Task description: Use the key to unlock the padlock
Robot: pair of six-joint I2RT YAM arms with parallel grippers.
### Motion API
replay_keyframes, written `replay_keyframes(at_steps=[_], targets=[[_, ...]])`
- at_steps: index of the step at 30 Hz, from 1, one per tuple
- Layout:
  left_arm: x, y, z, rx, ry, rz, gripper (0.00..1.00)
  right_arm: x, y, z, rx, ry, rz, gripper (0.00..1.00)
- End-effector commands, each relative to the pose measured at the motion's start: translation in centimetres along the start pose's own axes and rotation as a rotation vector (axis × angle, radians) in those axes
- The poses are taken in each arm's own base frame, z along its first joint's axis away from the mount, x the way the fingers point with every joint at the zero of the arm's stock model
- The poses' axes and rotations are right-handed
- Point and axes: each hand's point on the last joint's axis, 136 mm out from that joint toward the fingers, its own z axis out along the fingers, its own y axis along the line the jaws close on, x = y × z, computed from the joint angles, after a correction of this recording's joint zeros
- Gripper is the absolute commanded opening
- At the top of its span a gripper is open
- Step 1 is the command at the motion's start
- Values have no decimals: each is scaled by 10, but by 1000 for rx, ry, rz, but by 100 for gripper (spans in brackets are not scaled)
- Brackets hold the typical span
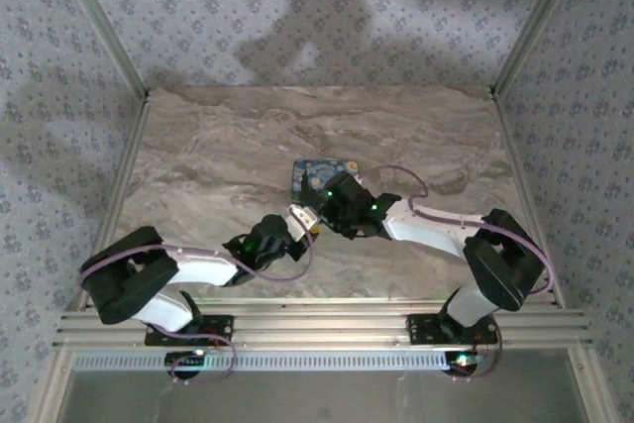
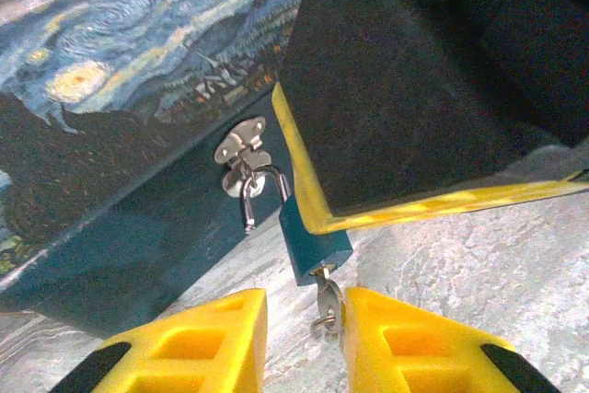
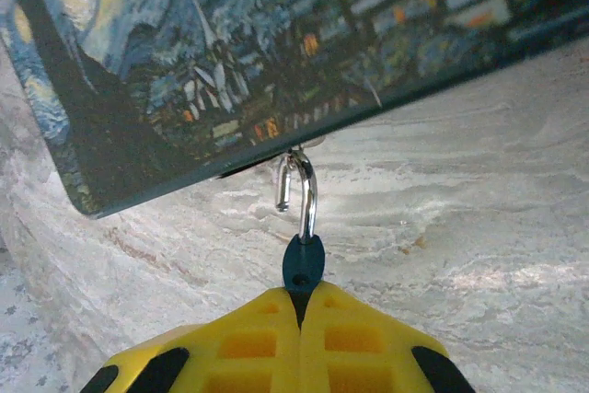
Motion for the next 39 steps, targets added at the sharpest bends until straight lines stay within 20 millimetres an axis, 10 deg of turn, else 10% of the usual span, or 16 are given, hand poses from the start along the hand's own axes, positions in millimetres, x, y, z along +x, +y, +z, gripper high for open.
replay_keyframes(at_steps=[1, 19, 39], targets=[[-2, 12, -12, -33, -10, -39, 27, -4, -20, -7, 61, -46, 8, 0], [-10, 47, -66, -125, -77, -139, 30, -14, -16, -9, 37, -134, 52, 0], [-18, 48, -71, -125, -45, -142, 31, -18, 22, -5, 28, -194, 21, 0]])
